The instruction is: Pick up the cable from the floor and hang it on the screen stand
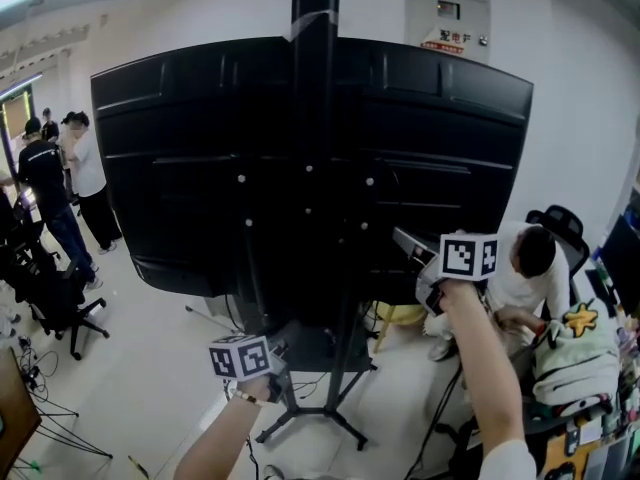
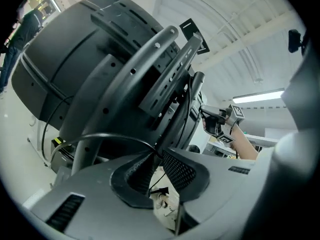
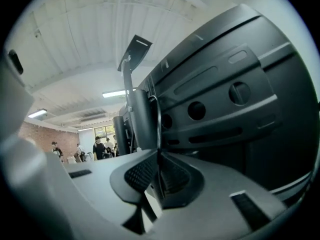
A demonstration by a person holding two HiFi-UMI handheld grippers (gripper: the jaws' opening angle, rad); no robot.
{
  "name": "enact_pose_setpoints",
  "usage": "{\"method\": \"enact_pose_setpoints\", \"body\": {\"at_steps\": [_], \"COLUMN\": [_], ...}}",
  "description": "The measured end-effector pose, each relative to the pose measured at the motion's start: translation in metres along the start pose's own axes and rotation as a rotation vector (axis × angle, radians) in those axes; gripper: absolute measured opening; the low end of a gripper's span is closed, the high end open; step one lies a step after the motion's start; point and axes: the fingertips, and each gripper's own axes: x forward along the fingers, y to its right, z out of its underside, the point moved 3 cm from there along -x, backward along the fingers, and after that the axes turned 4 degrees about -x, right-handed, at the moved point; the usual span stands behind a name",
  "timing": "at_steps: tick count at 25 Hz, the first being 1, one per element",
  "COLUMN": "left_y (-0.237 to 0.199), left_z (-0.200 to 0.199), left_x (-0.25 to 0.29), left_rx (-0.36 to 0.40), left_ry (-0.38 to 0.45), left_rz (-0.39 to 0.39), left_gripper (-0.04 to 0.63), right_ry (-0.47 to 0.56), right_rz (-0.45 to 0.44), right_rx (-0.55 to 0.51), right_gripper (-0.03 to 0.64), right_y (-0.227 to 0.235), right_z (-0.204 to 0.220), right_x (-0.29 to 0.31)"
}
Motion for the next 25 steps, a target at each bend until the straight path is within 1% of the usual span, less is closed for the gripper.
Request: {"method": "enact_pose_setpoints", "body": {"at_steps": [2,3,4,5,7,10,11,12,13,14,15,17,20,23,25], "left_y": [0.001,0.003,0.003,0.003,0.001,0.004,0.007,0.01,0.012,0.014,0.017,0.022,0.027,0.027,0.027], "left_z": [0.018,0.028,0.039,0.051,0.077,0.115,0.125,0.133,0.14,0.147,0.155,0.169,0.18,0.196,0.21], "left_x": [0.005,0.006,0.006,0.006,0.001,-0.012,-0.017,-0.022,-0.028,-0.034,-0.04,-0.057,-0.087,-0.119,-0.14], "left_rx": [0.018,0.025,0.021,0.007,-0.026,-0.05,-0.047,-0.03,0.0,0.037,0.073,0.119,0.113,0.12,0.112], "left_ry": [-0.053,-0.081,-0.103,-0.119,-0.143,-0.17,-0.165,-0.157,-0.149,-0.142,-0.134,-0.11,-0.057,-0.041,-0.041], "left_rz": [-0.011,-0.013,-0.012,-0.014,-0.027,-0.047,-0.048,-0.057,-0.08,-0.111,-0.138,-0.167,-0.171,-0.207,-0.218], "left_gripper": [0.065,0.132,0.195,0.209,0.209,0.206,0.168,0.105,0.063,0.015,0.0,0.0,0.0,0.0,0.0], "right_ry": [0.019,0.031,0.045,0.06,0.091,0.144,0.161,0.175,0.182,0.183,0.176,0.145,0.085,-0.002,-0.05], "right_rz": [0.041,0.049,0.05,0.052,0.068,0.094,0.093,0.09,0.088,0.084,0.074,0.047,0.027,0.066,0.095], "right_rx": [-0.034,-0.042,-0.046,-0.051,-0.072,-0.113,-0.12,-0.126,-0.13,-0.13,-0.12,-0.073,0.006,0.032,0.077], "right_gripper": [0.048,0.085,0.145,0.17,0.17,0.17,0.17,0.165,0.13,0.08,0.012,0.003,0.003,0.003,0.003], "right_y": [0.005,0.006,0.007,0.006,0.003,-0.006,-0.01,-0.014,-0.021,-0.028,-0.035,-0.048,-0.075,-0.101,-0.117], "right_z": [-0.001,-0.002,-0.004,-0.005,-0.005,0.008,0.017,0.027,0.038,0.052,0.071,0.115,0.176,0.235,0.276], "right_x": [-0.007,-0.01,-0.014,-0.018,-0.031,-0.055,-0.063,-0.07,-0.076,-0.083,-0.089,-0.099,-0.107,-0.118,-0.131]}}
